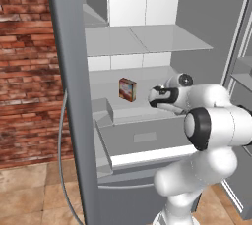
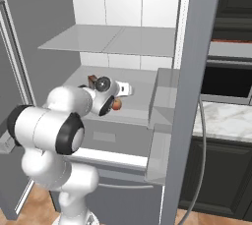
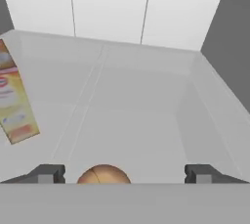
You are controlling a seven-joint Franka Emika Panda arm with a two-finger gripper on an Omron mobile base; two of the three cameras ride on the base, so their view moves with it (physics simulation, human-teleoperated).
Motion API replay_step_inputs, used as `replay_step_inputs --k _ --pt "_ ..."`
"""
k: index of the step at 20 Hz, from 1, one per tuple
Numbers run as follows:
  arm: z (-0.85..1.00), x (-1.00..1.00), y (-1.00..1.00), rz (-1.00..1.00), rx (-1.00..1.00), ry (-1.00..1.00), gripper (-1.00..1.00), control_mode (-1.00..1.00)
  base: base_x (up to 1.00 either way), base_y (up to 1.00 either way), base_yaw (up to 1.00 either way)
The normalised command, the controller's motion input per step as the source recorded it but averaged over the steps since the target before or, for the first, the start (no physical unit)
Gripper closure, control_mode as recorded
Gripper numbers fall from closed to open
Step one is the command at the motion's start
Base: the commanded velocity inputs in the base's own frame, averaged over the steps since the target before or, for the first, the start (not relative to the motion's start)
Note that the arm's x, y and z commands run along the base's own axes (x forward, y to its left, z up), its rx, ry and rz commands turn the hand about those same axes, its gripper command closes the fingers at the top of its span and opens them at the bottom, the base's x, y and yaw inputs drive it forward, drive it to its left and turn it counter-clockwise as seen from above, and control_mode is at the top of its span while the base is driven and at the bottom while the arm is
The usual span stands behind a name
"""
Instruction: Place the mustard and mustard from the counter to the top shelf of the fridge. If the existing items in the fridge are on the top shelf, move them to other shelves.
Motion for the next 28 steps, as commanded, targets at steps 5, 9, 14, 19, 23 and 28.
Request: replay_step_inputs --k 5,9,14,19,23,28 --pt "1.0 -0.48 0.0 -0.04 0.0 0.0 -1.0 -1.0 0.0 0.0 0.0" --pt "1.0 -1.0 0.0 -0.06 0.0 0.0 -1.0 -1.0 0.0 0.0 0.0" --pt "0.85 -1.0 0.0 -0.04 0.0 0.0 -1.0 -1.0 0.0 0.0 0.0" --pt "0.65 -1.0 -0.04 -0.02 0.0 -0.03 -1.0 -1.0 0.0 0.0 0.0" --pt "0.53 -1.0 -0.08 -0.02 0.0 -0.01 -1.0 -1.0 0.0 0.0 0.0" --pt "0.33 -1.0 -0.03 0.0 0.0 -0.01 -1.0 -1.0 0.0 0.0 0.0"
